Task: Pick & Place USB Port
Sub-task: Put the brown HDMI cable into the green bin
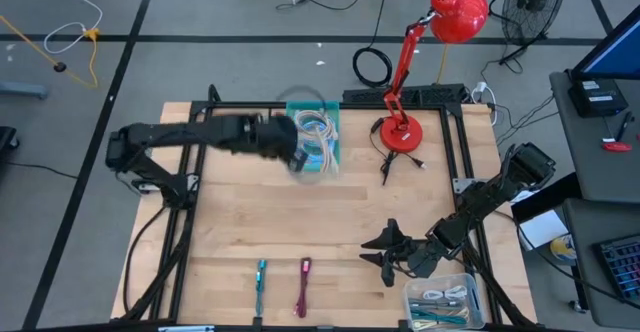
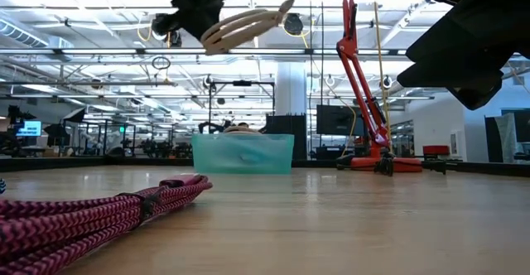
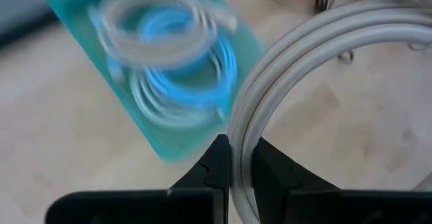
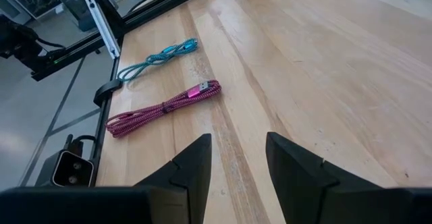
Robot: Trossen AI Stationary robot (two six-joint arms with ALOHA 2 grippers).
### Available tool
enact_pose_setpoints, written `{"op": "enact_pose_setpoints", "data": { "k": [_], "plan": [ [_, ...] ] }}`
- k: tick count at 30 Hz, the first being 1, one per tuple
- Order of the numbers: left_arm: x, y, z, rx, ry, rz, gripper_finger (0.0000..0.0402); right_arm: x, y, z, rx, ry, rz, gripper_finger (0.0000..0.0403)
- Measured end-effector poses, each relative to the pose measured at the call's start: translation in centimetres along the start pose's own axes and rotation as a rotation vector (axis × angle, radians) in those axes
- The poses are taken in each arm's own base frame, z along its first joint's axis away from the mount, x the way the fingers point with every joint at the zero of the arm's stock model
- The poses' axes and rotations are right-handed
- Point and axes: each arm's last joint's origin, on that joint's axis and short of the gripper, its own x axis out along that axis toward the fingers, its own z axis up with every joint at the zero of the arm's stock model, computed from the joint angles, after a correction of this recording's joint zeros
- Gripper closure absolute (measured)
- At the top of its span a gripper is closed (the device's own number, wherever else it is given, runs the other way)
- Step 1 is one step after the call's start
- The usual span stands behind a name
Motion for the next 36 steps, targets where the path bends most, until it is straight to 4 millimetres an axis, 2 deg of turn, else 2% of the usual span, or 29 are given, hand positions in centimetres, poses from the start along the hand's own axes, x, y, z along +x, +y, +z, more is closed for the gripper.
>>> {"op": "enact_pose_setpoints", "data": {
  "k": [3,9,14,17,21,27,31,36],
  "plan": [
    [0.1,1.6,2.8,0.023,-0.029,0.01,0.0368,0.0,0.0,0.0,0.0,0.0,0.0,0.0271],
    [2.5,5.6,6.9,0.106,0.011,0.046,0.0368,0.1,-0.2,0.0,-0.008,0.0,-0.012,0.0271],
    [6.5,8.6,8.6,0.246,0.16,0.114,0.0368,0.3,-0.4,0.3,-0.003,-0.005,-0.023,0.0271],
    [8.7,9.7,9.8,0.283,0.22,0.142,0.0368,0.5,-0.6,0.5,-0.017,-0.009,-0.03,0.0271],
    [11.4,9.8,11.3,0.356,0.27,0.15,0.0368,0.7,-0.9,0.7,-0.023,-0.013,-0.048,0.0271],
    [12.8,8.6,13.6,0.437,0.272,0.135,0.0368,1.0,-1.4,0.9,-0.046,-0.006,-0.075,0.0271],
    [14.1,7.9,13.6,0.468,0.3,0.141,0.0368,1.0,-1.5,0.8,-0.057,0.008,-0.087,0.0271],
    [16.2,7.6,12.7,0.486,0.365,0.153,0.0368,1.0,-1.7,0.7,-0.05,0.016,-0.097,0.0271]
  ]
}}
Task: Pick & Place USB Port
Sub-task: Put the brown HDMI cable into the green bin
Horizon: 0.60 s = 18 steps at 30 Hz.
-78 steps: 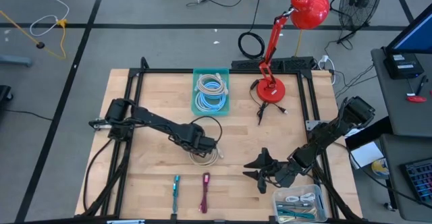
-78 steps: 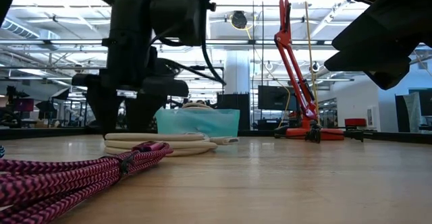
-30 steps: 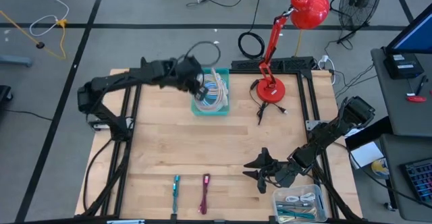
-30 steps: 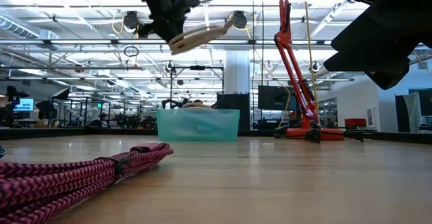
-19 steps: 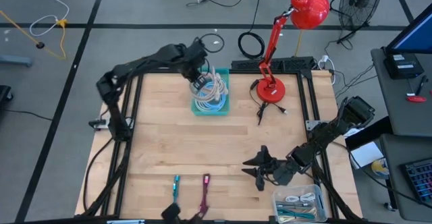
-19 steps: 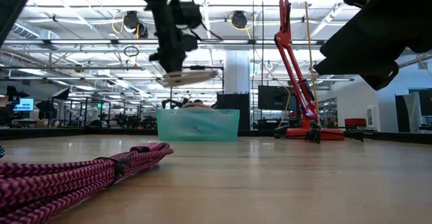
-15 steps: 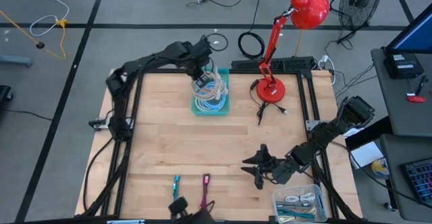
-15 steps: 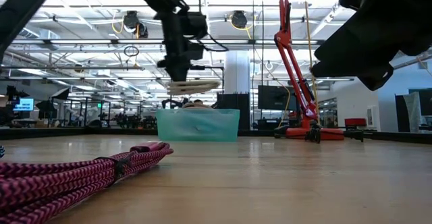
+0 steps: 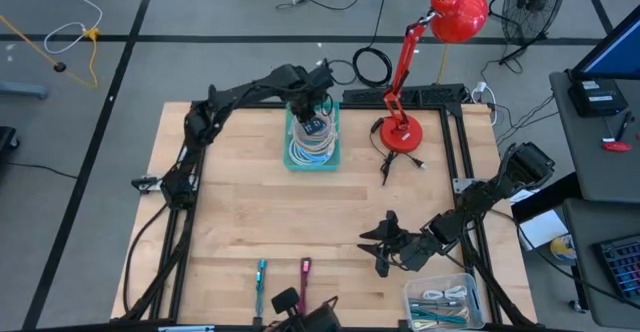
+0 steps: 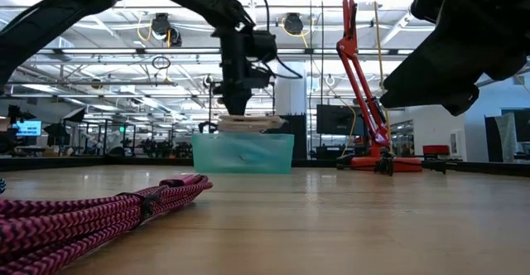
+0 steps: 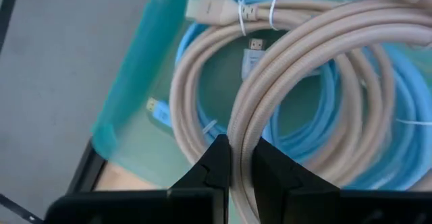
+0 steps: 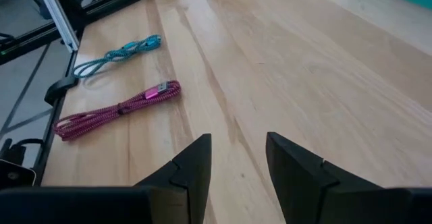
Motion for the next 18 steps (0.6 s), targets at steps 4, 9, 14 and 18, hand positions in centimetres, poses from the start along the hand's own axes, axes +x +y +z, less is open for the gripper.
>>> {"op": "enact_pose_setpoints", "data": {
  "k": [4,9,14,18],
  "plan": [
    [1.5,-0.4,0.2,0.007,0.028,0.003,0.0368,0.0,0.0,0.0,0.006,0.001,0.001,0.0271],
    [3.2,-1.3,0.3,0.026,0.069,0.001,0.0368,0.0,0.0,0.0,0.006,0.001,0.002,0.0271],
    [3.8,-1.6,0.5,0.026,0.073,-0.005,0.0368,0.0,0.0,0.0,0.003,0.001,0.002,0.0271],
    [4.1,-1.8,0.5,0.026,0.075,-0.009,0.0368,0.0,0.0,0.0,-0.001,0.001,0.002,0.0271]
  ]
}}
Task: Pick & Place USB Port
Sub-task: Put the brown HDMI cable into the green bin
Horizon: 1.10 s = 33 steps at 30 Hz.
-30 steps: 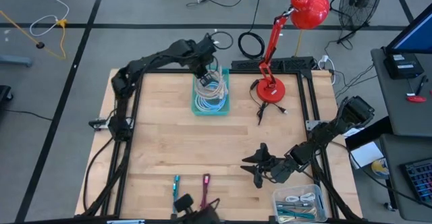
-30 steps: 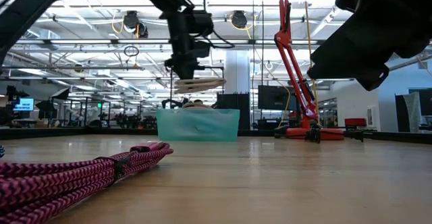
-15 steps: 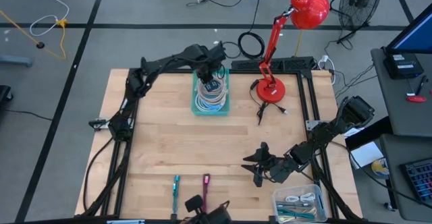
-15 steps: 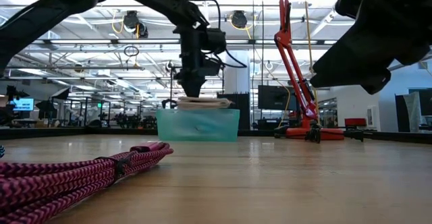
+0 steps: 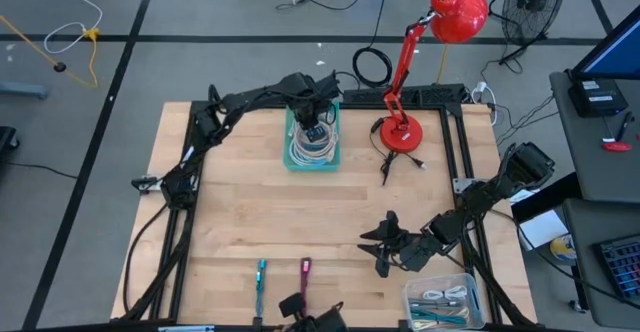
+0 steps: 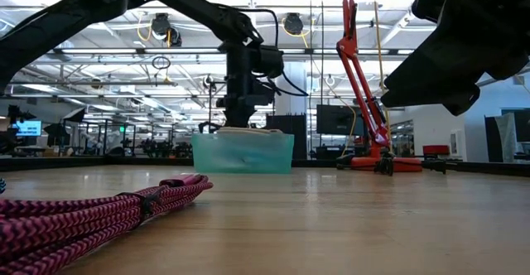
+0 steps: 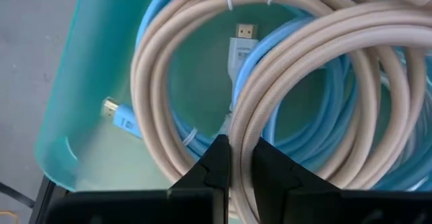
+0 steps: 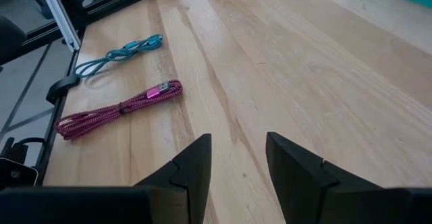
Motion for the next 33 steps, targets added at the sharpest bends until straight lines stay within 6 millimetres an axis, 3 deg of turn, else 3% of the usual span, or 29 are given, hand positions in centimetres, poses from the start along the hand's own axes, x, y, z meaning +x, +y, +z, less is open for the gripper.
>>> {"op": "enact_pose_setpoints", "data": {
  "k": [13,21,33],
  "plan": [
    [1.0,-0.2,-0.3,-0.035,0.018,0.048,0.0367,0.0,0.0,0.0,0.003,0.0,0.0,0.0271],
    [1.4,-0.4,-0.4,-0.035,0.035,0.055,0.0302,0.0,0.0,0.0,0.0,0.0,0.0,0.0271],
    [1.3,-0.4,-0.5,-0.032,0.043,0.077,0.0334,0.0,0.0,0.0,0.0,0.0,0.0,0.0271]
  ]
}}
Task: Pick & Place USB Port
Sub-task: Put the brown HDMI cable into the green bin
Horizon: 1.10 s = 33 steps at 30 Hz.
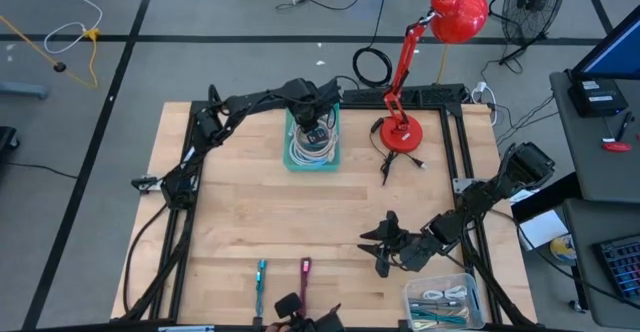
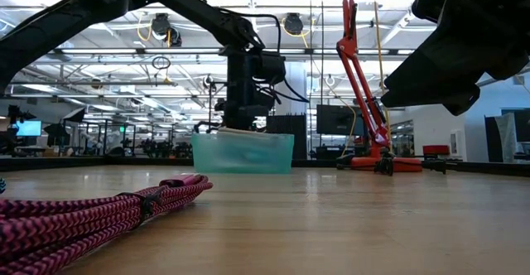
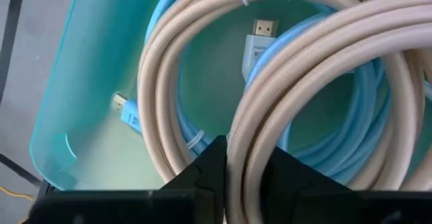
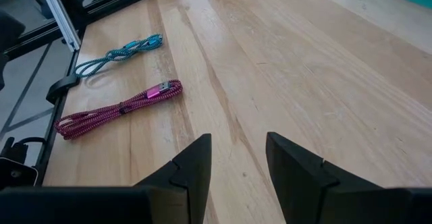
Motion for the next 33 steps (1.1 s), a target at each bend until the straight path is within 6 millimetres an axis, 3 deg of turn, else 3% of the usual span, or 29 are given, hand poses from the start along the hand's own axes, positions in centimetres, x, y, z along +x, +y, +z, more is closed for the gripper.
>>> {"op": "enact_pose_setpoints", "data": {
  "k": [16,28,33],
  "plan": [
    [-1.4,-0.9,-0.3,0.037,-0.008,0.11,0.0328,0.0,0.0,0.0,-0.002,0.001,-0.001,0.0271],
    [-1.9,-1.4,-0.5,0.054,-0.006,0.163,0.0194,0.0,-0.1,-0.1,-0.002,0.011,-0.005,0.0271],
    [-2.1,-1.9,-0.5,0.088,-0.009,0.225,0.0169,0.0,-0.1,-0.1,-0.002,0.011,-0.005,0.0271]
  ]
}}
